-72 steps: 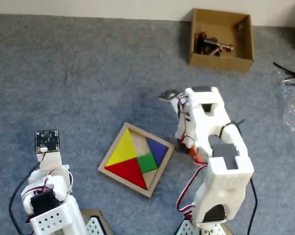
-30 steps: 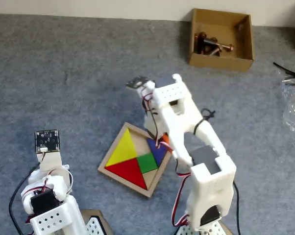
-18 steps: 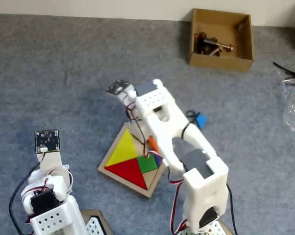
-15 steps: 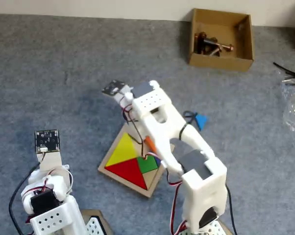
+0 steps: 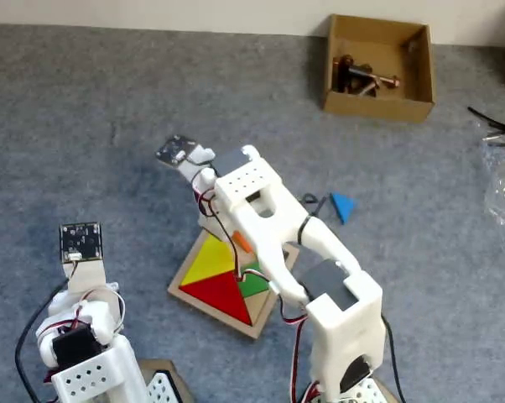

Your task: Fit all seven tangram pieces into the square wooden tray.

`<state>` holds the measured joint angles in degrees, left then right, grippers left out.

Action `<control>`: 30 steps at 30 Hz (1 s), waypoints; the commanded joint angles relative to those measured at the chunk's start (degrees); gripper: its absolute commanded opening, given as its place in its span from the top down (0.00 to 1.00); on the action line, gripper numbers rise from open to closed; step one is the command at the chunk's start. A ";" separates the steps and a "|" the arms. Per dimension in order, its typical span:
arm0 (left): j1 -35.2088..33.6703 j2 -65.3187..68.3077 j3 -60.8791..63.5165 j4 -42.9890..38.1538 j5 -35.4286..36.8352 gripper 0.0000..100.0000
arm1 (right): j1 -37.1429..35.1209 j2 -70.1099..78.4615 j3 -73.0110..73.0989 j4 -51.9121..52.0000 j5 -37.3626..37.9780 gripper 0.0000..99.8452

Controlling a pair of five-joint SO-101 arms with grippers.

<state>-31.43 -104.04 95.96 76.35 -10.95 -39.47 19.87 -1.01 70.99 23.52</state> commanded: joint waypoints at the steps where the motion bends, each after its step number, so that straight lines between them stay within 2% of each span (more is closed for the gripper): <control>1: 0.84 -0.31 1.19 0.26 0.53 0.99 | -0.66 -1.36 2.95 -3.03 -0.53 0.99; 20: 0.84 -0.31 1.19 0.26 0.53 0.99 | -3.30 -1.54 5.49 4.79 -0.53 0.99; 30: 0.84 -0.31 1.19 0.26 0.53 0.99 | -2.86 -1.45 5.49 4.70 -0.53 0.99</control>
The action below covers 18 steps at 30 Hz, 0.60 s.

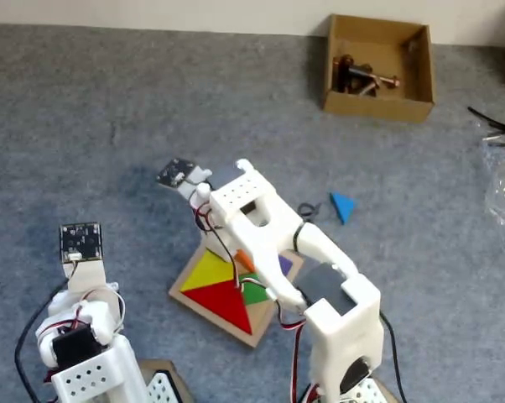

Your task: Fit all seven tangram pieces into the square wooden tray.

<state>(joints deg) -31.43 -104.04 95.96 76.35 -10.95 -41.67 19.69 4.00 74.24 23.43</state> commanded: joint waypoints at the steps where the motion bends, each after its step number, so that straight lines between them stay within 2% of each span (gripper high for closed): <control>1: 0.84 -0.31 1.19 0.26 0.53 0.99 | -0.66 -1.27 0.48 1.63 -0.44 0.98; 9: 0.84 -0.31 1.19 0.26 0.53 0.99 | -0.66 -1.27 0.48 1.54 -0.53 0.81; 18: 0.84 -0.31 1.19 0.26 0.53 0.99 | -0.57 -1.27 0.13 1.89 -0.53 0.76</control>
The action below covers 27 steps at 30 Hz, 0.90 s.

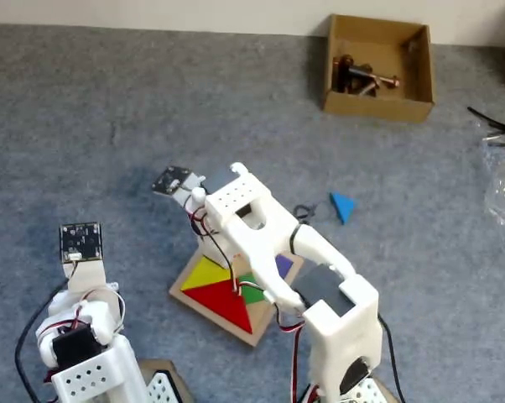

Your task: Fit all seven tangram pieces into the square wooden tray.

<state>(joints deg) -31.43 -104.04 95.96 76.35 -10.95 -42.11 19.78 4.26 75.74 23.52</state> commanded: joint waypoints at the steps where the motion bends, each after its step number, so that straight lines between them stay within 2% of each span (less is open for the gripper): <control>1: 0.84 -0.31 1.19 0.26 0.53 0.99 | -0.13 -1.36 -0.13 0.40 -0.62 0.76; 9: 0.84 -0.31 1.19 0.26 0.53 0.99 | 1.54 -1.45 -3.12 0.57 -0.62 0.76; 15: 0.84 -0.31 1.19 0.26 0.53 0.99 | 3.30 -1.45 -11.30 6.29 -0.62 0.76; 19: 0.84 -0.31 1.19 0.26 0.53 0.99 | 3.03 -1.45 -15.08 7.52 -4.22 0.76; 25: 0.84 -0.31 1.19 0.26 0.53 0.99 | 3.30 -1.36 -15.43 7.25 -4.48 0.77; 27: 0.84 -0.31 1.19 0.26 0.53 0.99 | 3.74 -1.36 -15.43 7.25 -4.57 0.80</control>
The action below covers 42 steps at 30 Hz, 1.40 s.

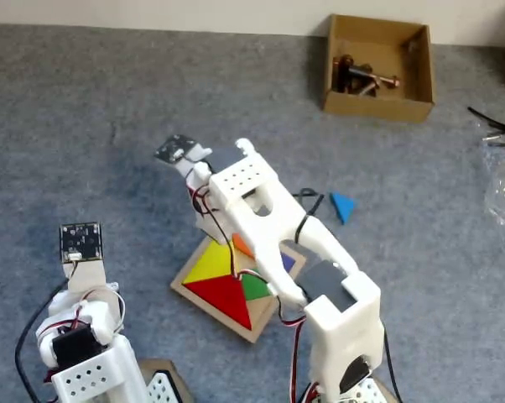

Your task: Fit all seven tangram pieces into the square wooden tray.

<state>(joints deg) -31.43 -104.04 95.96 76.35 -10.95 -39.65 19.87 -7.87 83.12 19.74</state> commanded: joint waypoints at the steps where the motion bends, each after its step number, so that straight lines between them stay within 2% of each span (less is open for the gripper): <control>1: 0.84 -0.31 1.19 0.26 0.53 0.99 | 1.45 -1.45 -3.30 -0.13 -0.79 0.83; 6: 0.84 -0.31 1.19 0.26 0.53 0.99 | 3.30 -1.54 -3.56 1.80 -0.79 0.96; 12: 0.84 -0.31 1.19 0.26 0.53 0.99 | 4.00 -1.54 -9.27 10.07 -0.79 0.97; 18: 0.84 -0.31 1.19 0.26 0.53 0.99 | 8.48 -1.54 -15.16 16.84 -0.53 1.00; 28: 0.84 -0.31 1.19 0.26 0.53 0.99 | 16.04 -2.68 -16.48 17.80 -0.79 1.00; 38: 0.84 -0.31 1.19 0.26 0.53 0.99 | 20.62 -25.80 -10.42 17.80 -0.53 1.00; 42: 0.84 -0.31 1.19 0.26 0.53 0.99 | 25.19 -33.98 -6.81 17.71 -0.44 0.99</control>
<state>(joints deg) -31.43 -104.04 95.96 76.35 -10.95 -18.11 -6.24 -15.08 99.91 19.38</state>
